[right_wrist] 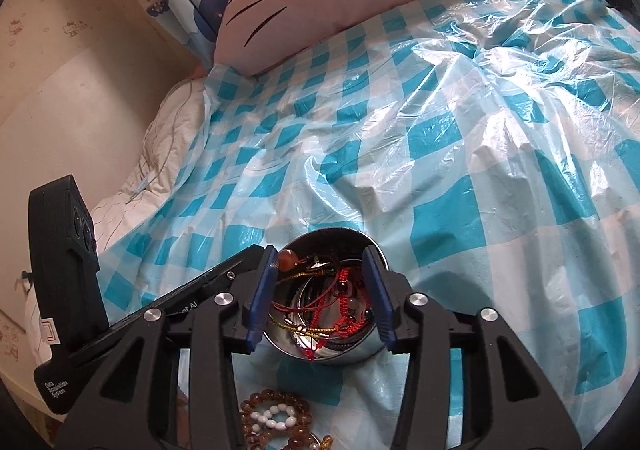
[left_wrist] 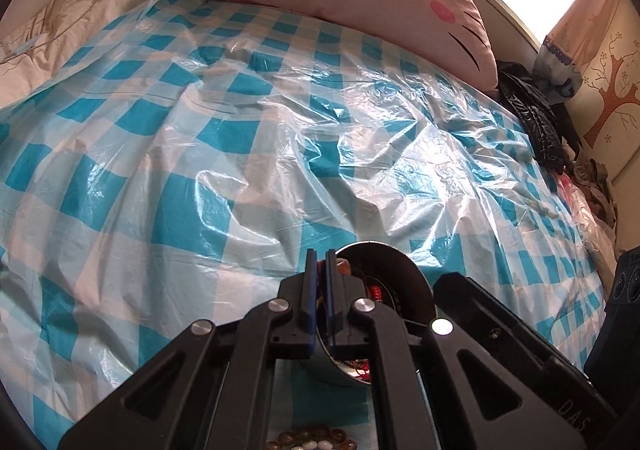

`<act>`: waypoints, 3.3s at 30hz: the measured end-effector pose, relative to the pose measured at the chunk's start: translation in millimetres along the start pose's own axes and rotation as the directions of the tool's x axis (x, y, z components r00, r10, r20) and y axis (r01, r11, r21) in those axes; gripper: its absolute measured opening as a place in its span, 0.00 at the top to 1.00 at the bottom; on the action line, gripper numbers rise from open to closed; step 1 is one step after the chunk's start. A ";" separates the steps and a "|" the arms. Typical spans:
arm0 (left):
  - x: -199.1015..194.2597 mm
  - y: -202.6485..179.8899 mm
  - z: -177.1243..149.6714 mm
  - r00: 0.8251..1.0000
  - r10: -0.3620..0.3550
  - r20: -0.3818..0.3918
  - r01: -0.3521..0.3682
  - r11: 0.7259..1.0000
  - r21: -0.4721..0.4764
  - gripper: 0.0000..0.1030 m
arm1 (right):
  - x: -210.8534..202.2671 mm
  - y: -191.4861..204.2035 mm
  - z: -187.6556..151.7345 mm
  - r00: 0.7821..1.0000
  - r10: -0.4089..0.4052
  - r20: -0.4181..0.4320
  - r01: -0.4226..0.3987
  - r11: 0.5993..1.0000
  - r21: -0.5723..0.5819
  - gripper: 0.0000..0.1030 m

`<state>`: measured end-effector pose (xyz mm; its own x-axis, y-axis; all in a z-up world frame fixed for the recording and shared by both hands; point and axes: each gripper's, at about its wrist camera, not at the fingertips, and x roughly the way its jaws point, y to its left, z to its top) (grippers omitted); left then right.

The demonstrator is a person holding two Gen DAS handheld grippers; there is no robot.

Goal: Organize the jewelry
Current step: 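Lower both red bracelets into the metal tin and open both tools, then move both tools back over the amber, white and pearl bracelets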

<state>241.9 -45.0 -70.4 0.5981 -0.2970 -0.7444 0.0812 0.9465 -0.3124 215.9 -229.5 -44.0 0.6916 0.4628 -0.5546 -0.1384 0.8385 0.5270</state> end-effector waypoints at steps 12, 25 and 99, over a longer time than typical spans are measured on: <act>-12.5 2.3 6.3 0.998 0.034 0.050 -0.036 0.999 0.021 0.48 | -7.2 -14.4 -0.2 0.998 -0.058 0.013 0.057 0.998 0.034 0.56; -29.7 27.1 11.6 0.988 0.099 0.118 -0.091 0.994 -0.066 0.45 | 19.6 33.9 -16.5 0.995 -0.008 -0.095 -0.009 0.985 -0.174 0.50; -80.3 -14.8 -104.3 0.990 0.137 0.012 -0.133 0.928 0.348 0.37 | -83.5 11.4 -91.1 0.969 -0.219 -0.112 0.209 0.973 -0.095 0.40</act>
<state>109.6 -48.4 -67.5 0.6127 -0.1629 -0.7733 0.2736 0.9617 0.0141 92.0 -232.3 -50.3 0.6210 0.2972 -0.7253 -0.0580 0.9402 0.3357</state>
